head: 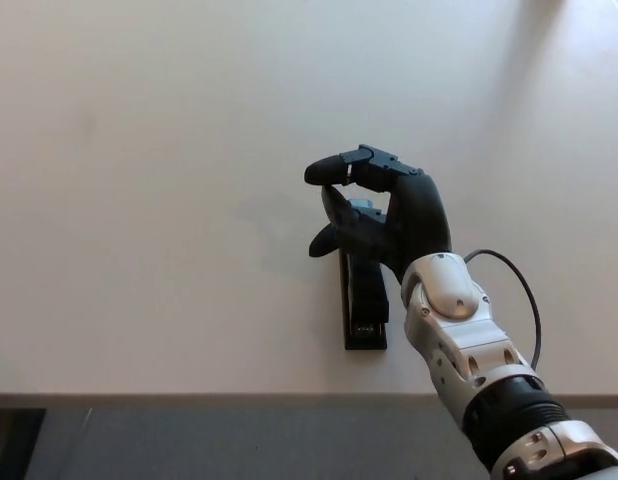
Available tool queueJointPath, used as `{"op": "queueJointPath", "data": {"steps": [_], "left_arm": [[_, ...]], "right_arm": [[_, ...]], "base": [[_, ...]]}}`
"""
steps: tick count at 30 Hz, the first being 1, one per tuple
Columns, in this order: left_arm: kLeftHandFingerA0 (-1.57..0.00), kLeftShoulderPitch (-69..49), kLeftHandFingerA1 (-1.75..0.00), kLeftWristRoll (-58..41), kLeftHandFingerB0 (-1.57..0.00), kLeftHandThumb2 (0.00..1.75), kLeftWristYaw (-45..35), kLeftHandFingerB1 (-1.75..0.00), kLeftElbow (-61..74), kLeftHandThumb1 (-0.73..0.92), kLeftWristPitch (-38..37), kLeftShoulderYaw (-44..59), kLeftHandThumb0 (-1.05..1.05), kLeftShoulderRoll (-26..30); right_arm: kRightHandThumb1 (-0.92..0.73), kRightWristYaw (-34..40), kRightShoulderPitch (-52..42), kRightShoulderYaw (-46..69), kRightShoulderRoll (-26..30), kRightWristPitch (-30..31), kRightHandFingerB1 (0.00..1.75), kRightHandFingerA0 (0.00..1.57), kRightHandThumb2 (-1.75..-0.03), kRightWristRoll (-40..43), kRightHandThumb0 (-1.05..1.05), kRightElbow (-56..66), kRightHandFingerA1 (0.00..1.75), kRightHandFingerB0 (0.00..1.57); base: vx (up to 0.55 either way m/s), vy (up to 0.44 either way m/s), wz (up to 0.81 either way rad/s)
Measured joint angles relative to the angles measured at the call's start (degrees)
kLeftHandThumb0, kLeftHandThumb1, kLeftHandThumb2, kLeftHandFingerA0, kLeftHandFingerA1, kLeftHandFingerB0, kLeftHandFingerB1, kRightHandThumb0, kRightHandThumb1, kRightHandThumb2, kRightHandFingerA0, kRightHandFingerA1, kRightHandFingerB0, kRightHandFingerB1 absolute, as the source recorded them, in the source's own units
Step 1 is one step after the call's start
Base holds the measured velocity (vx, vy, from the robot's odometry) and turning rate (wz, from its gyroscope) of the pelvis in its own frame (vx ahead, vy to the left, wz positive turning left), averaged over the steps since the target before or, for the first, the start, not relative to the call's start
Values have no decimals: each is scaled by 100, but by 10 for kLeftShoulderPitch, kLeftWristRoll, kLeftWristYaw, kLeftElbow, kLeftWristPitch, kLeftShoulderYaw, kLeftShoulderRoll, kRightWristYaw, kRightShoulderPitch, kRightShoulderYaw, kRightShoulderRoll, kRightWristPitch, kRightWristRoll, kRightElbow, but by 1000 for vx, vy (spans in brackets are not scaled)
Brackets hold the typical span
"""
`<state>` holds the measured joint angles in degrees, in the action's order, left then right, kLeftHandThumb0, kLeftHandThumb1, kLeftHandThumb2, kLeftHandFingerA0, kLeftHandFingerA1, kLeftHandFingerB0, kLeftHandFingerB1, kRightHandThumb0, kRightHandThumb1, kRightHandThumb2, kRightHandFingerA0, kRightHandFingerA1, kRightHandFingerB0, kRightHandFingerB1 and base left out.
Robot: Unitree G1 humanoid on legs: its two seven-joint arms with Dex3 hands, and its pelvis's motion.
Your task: The robot uses its right hand to press on the stapler that is in the middle of the desk
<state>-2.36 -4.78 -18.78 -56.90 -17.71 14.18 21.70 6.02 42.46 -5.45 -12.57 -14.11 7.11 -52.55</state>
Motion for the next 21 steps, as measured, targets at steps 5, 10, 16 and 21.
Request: {"op": "queueJointPath", "data": {"steps": [5,10,16,21], "left_arm": [[-9,2,-40,0,0,94,0,-23,-1,92,0,-1,-51,0],[-6,0,-34,0,-1,89,0,-25,0,92,0,0,-45,0],[-9,0,-40,0,0,95,-1,-23,3,92,0,0,-50,1],[-6,-5,-34,0,-2,88,0,-23,3,92,0,-2,-47,1]], "right_arm": [[-77,-1,0,-14,0,0,115,118,-78,-3,-11,-6,129,78],[-76,0,-2,-14,0,-1,117,119,-72,-5,-13,-53,122,75],[-76,-1,-2,-9,0,-21,117,114,-71,-8,-15,-89,128,74],[-75,-4,-8,-5,0,-44,118,112,-73,-9,-14,-109,130,76]], "base": [[0,0,0],[0,0,0],[0,0,0],[0,0,0]]}}
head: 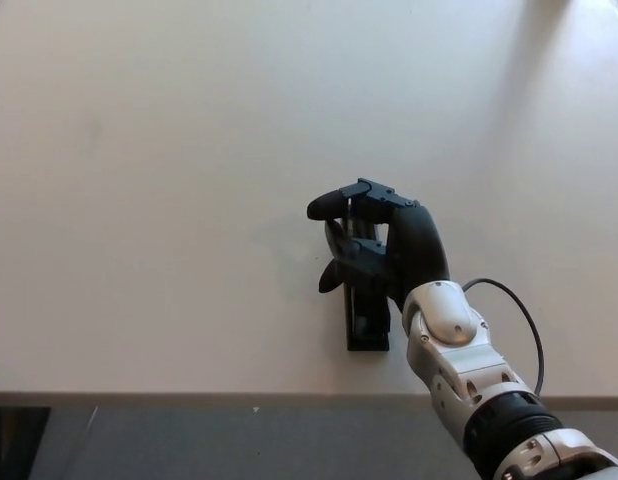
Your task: The robot uses its right hand to press on the stapler that is in the middle of the desk
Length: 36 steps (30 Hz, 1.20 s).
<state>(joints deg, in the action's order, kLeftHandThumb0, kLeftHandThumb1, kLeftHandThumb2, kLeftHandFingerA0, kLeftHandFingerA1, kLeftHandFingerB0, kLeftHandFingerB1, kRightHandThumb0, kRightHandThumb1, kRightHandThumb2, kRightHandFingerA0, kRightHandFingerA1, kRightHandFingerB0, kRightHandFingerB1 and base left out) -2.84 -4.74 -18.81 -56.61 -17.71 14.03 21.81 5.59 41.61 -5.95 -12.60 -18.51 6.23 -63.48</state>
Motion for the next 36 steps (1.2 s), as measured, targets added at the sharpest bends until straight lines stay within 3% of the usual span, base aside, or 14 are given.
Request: {"op": "queueJointPath", "data": {"steps": [4,5,17,18,24,25,36], "left_arm": [[-9,-26,-37,0,0,95,0,-23,0,92,0,0,-51,-1],[0,-35,-49,0,0,127,0,-49,0,82,0,0,-25,-1],[0,-147,-49,0,0,126,-1,-49,-33,80,-2,-5,-26,-16],[0,-153,-49,0,0,128,-1,-49,-37,82,-4,-5,-25,-17],[0,-178,-48,0,-1,127,-2,-49,-51,81,-15,-8,-25,-20],[-5,-183,-43,0,-3,100,-2,-31,-53,92,-17,-9,-50,-20],[-5,-194,-43,0,-3,100,-11,-31,-69,92,-36,-10,-49,-21]], "right_arm": [[-78,-1,-9,-7,0,-23,119,114,-64,-3,-20,0,120,70],[-79,-1,-13,-10,0,-30,118,113,-64,-3,-16,2,129,73],[-79,1,-78,-39,-2,-114,123,112,-68,-14,-14,19,126,76],[-76,2,-82,-41,-2,-121,122,110,-74,-14,-15,20,132,77],[-77,6,-104,-45,-4,-157,118,113,-65,-15,-21,24,123,72],[-77,7,-108,-47,-5,-165,121,111,-69,-16,-14,24,125,71],[-76,11,-154,-52,-12,-224,121,112,-72,-18,-15,25,126,76]], "base": [[0,0,0],[0,0,0],[0,0,0],[0,0,0],[0,0,0],[0,0,0],[0,0,0]]}}
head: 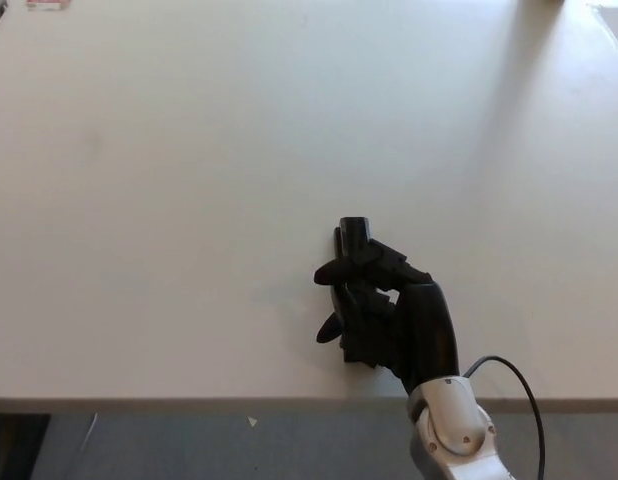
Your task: The robot uses its right hand to press on the stapler that is in the middle of the desk
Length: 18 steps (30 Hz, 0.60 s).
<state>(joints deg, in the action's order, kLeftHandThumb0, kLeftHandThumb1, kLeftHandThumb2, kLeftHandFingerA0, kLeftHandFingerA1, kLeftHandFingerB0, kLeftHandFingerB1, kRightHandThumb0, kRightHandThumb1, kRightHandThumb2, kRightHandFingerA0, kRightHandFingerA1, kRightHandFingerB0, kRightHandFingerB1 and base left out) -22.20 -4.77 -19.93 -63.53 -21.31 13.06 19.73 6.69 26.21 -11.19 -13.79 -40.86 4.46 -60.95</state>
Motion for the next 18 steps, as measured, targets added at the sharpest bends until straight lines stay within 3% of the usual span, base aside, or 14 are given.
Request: {"op": "queueJointPath", "data": {"steps": [12,13,16,17,18], "left_arm": [[-5,62,-43,-1,-3,100,-9,-31,-1,92,-10,3,-49,0],[-1,73,-49,-1,-2,127,-10,-50,0,81,-11,4,-26,0],[-1,97,-49,-1,-2,127,-10,-50,8,81,-12,4,-26,0],[-4,107,-41,-1,-2,96,-10,-24,13,92,-12,4,-52,0],[0,114,-41,-1,0,105,-10,-30,17,82,-12,4,-56,0]], "right_arm": [[-76,0,-4,2,-1,-17,121,112,-72,-2,-15,-3,126,76],[-75,0,-2,2,-1,-17,117,119,-77,-2,-17,-3,128,79],[-76,-2,25,12,3,-12,114,118,-77,1,-19,11,126,77],[-79,-2,44,19,6,-4,108,122,-69,3,-20,17,117,80],[-79,-2,58,25,9,3,109,122,-68,4,-22,21,121,80]], "base": [[0,0,0],[0,0,0],[0,0,0],[-41,-3,6],[0,0,0]]}}
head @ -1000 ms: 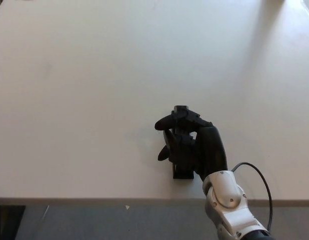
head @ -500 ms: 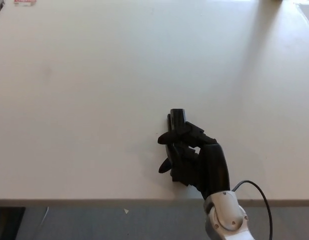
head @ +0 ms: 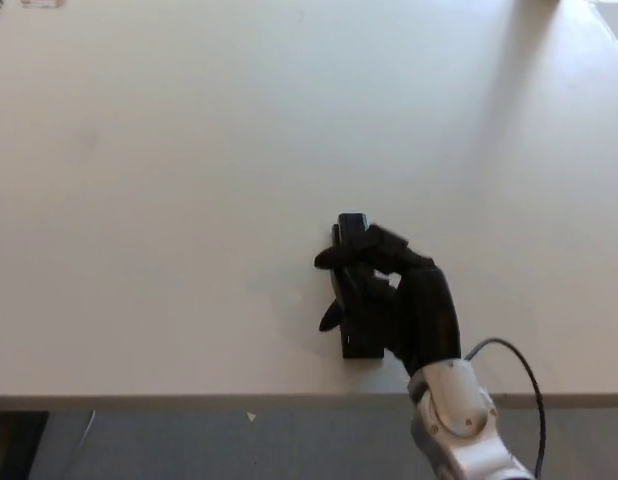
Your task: The robot uses its right hand to press on the stapler that is in the middle of the desk
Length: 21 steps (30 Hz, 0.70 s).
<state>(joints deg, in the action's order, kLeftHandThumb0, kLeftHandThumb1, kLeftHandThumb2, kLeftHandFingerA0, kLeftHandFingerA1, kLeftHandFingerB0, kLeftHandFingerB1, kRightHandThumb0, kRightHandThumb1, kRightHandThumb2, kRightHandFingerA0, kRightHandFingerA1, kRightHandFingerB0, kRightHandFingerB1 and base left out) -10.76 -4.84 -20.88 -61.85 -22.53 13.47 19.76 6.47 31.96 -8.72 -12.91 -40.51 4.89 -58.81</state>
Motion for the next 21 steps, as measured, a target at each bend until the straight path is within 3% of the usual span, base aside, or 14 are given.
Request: {"op": "queueJointPath", "data": {"steps": [2,3,6,10,11,12,13,15,17,20,21], "left_arm": [[0,13,-36,0,0,110,-1,-27,3,90,0,1,-56,0],[-8,19,-36,0,0,96,-1,-22,5,92,0,1,-50,0],[-9,38,-41,-1,0,97,-4,-23,13,91,0,2,-54,0],[-3,64,-34,-1,0,102,-3,-24,22,89,0,2,-55,0],[-5,68,-33,-1,-1,90,-3,-23,23,92,0,2,-47,0],[-9,72,-43,-1,0,94,-3,-23,25,92,0,2,-50,0],[-9,78,-38,-1,0,94,-3,-22,26,92,0,2,-51,0],[-9,85,-36,0,0,95,-3,-21,28,92,0,2,-50,0],[-8,91,-38,0,0,95,-3,-22,29,92,0,2,-48,0],[-7,103,-36,0,-2,88,-2,-23,32,92,1,3,-46,0],[-10,105,-39,0,0,94,-2,-22,32,92,1,3,-50,1]], "right_arm": [[-76,-1,23,10,5,16,108,124,-68,2,-21,15,122,84],[-73,-2,35,15,8,23,110,124,-75,3,-17,24,122,83],[-76,-7,69,29,17,47,115,124,-66,9,-17,60,123,73],[-77,-14,102,47,32,82,112,121,-67,19,-16,123,128,75],[-78,-15,107,51,35,89,112,118,-64,21,-18,133,128,74],[-74,-17,112,54,40,96,102,117,-75,23,-14,145,126,79],[-70,-19,118,60,47,106,101,118,-88,25,-13,162,123,83],[-71,-22,127,69,59,120,99,122,-83,28,-12,184,109,83],[-73,-26,135,80,75,136,108,121,-80,33,-11,209,114,80],[-67,-36,142,100,108,162,106,121,-95,43,-6,242,120,79],[-67,-39,144,107,118,169,111,122,-95,46,-5,250,119,77]], "base": [[0,0,0],[0,0,0],[0,0,0],[0,0,0],[0,0,0],[0,0,0],[0,0,0],[0,0,0],[0,0,0],[0,0,0],[0,0,0]]}}
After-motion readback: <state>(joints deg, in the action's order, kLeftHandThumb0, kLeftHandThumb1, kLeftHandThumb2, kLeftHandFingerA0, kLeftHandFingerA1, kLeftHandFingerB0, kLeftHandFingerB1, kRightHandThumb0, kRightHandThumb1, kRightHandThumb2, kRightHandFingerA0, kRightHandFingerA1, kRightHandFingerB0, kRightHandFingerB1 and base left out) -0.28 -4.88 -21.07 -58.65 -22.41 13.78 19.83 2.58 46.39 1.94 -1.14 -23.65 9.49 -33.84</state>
